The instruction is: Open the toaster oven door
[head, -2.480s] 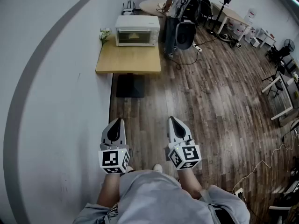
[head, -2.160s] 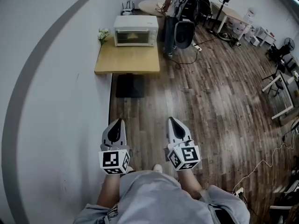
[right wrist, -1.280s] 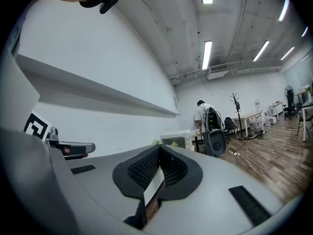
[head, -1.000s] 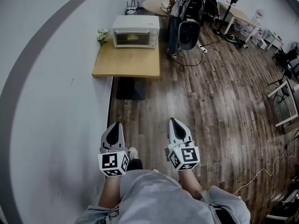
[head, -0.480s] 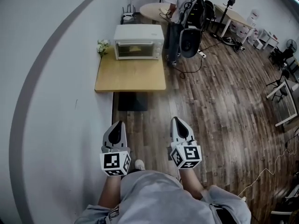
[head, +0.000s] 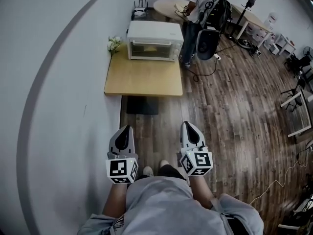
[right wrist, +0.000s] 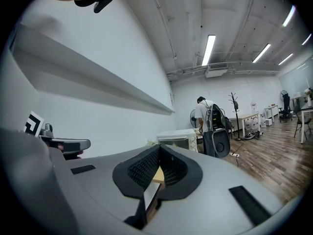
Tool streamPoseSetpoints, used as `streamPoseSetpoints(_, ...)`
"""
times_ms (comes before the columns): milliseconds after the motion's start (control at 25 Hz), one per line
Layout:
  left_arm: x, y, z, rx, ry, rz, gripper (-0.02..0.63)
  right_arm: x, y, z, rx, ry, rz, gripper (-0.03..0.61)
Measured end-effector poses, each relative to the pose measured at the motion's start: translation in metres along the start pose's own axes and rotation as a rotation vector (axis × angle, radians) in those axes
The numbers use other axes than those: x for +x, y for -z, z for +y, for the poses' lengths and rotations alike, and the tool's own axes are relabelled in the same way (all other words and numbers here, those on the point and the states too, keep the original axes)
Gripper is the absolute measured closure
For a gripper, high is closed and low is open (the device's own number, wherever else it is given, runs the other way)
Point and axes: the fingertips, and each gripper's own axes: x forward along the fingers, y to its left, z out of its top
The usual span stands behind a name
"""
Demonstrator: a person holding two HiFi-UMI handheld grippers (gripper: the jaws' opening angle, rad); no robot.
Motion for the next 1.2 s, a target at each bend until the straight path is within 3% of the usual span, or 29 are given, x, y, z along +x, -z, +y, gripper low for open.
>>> streamPoseSetpoints(480, 0.055, 0.012, 0.027, 0.001, -0.004, 0.020, 0.611, 0.065, 0.013, -0.009, 0.004, -0.007, 0.006, 0.580)
streamPoseSetpoints(1000, 0.189, -0.018, 0.051, 0.029, -0.007, 0.020, 0.611, 0.197, -0.008, -0.058, -0.035, 0.000, 0.011, 0.580)
streamPoseSetpoints(1200, 0.241, -0.028, 0.058, 0.010, -0.014, 0.016, 0.611, 0.249, -0.005, -0.068, -0.048, -0.060, 0.068, 0.578)
